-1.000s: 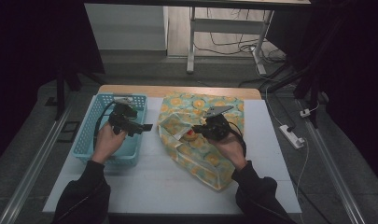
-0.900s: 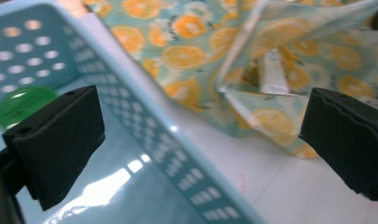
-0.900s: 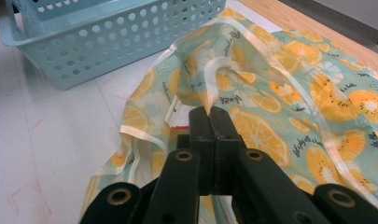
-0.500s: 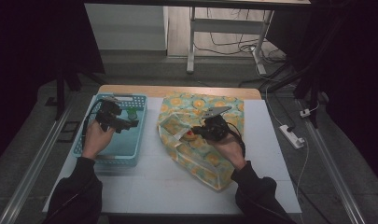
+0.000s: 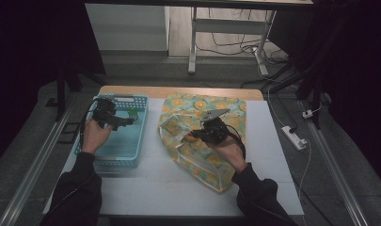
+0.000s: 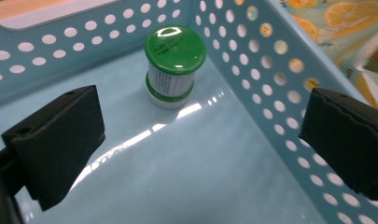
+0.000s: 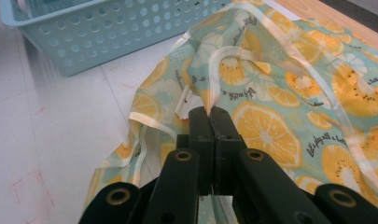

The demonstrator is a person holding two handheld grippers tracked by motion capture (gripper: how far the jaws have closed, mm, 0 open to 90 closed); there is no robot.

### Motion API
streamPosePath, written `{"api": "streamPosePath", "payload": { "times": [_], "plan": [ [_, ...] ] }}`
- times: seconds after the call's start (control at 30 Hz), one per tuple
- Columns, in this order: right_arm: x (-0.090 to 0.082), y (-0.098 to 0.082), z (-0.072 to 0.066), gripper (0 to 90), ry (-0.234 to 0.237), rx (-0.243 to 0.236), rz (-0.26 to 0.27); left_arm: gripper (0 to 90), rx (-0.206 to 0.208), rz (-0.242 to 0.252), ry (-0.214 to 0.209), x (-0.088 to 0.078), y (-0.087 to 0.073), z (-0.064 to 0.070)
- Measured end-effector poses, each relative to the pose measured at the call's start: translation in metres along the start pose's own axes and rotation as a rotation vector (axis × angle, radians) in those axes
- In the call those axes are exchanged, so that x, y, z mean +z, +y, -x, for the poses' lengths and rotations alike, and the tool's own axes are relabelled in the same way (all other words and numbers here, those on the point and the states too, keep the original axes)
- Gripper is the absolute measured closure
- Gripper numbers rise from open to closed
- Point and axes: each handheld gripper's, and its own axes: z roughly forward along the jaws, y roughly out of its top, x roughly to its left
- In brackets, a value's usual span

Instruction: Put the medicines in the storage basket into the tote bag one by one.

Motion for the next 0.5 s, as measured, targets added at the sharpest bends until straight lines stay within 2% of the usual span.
{"api": "streamPosePath", "payload": {
  "times": [0.2, 0.3, 0.5],
  "plan": [
    [0.0, 0.0, 0.001, 89.6, 0.0, 0.003, 0.0, 0.1, 0.023, -0.042, 0.024, 0.013, 0.01, -0.003],
    [0.0, 0.0, 0.0, 89.6, 0.0, 0.001, -0.001, 0.1, 0.048, -0.067, 0.039, 0.018, 0.015, -0.002],
    [0.0, 0.0, 0.001, 89.6, 0.0, 0.003, 0.001, 0.1, 0.054, -0.112, 0.043, 0.03, 0.022, -0.003]
  ]
}}
